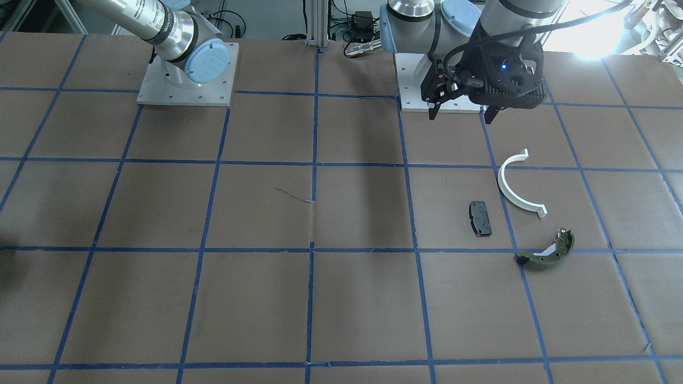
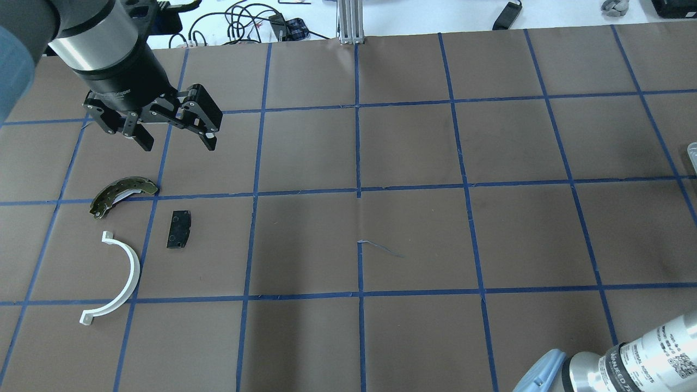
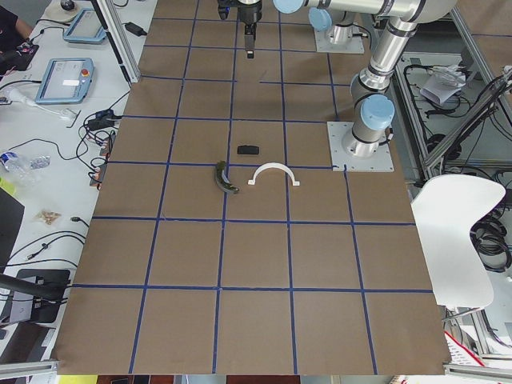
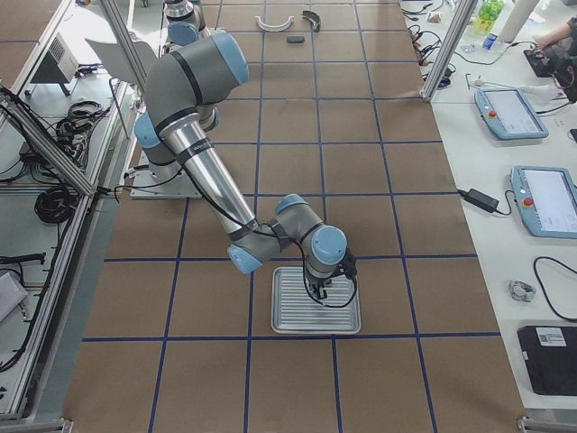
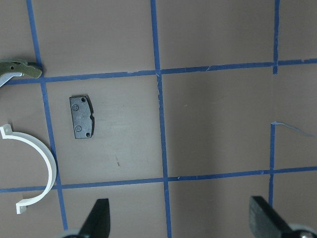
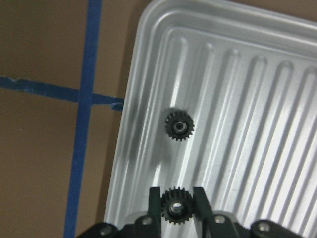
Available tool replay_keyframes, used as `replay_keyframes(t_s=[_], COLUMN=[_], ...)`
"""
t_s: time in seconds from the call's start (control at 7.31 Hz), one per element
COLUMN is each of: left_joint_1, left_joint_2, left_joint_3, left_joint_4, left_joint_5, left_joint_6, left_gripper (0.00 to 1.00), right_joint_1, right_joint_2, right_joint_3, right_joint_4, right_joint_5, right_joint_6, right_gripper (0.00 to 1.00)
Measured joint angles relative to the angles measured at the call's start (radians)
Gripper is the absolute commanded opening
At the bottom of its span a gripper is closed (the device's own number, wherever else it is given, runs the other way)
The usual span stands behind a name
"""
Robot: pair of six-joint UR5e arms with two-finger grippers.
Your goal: Place bearing gear from tray to pile
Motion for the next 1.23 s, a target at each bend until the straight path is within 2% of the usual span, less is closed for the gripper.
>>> replay_keyframes(t_s=[0.41, 0.82, 1.23], left_joint_1=[0.000, 0.001, 0.001], left_joint_2=[0.000, 0.000, 0.000], left_joint_3=[0.000, 0.000, 0.000], left_joint_4=[0.000, 0.000, 0.000], left_joint_5=[0.000, 0.001, 0.002], left_joint_6=[0.000, 0.001, 0.001], left_gripper=[1.00, 1.00, 1.00], right_joint_1=[0.181, 0.452, 0.767], right_joint_2=[-0.185, -0.303, -0.359], right_joint_3=[0.079, 0.143, 0.157], right_joint_4=[0.098, 0.136, 0.184], right_joint_5=[-0.005, -0.018, -0.005], right_joint_6=[0.189, 0.607, 1.014], right_gripper=[0.06, 0.04, 0.04])
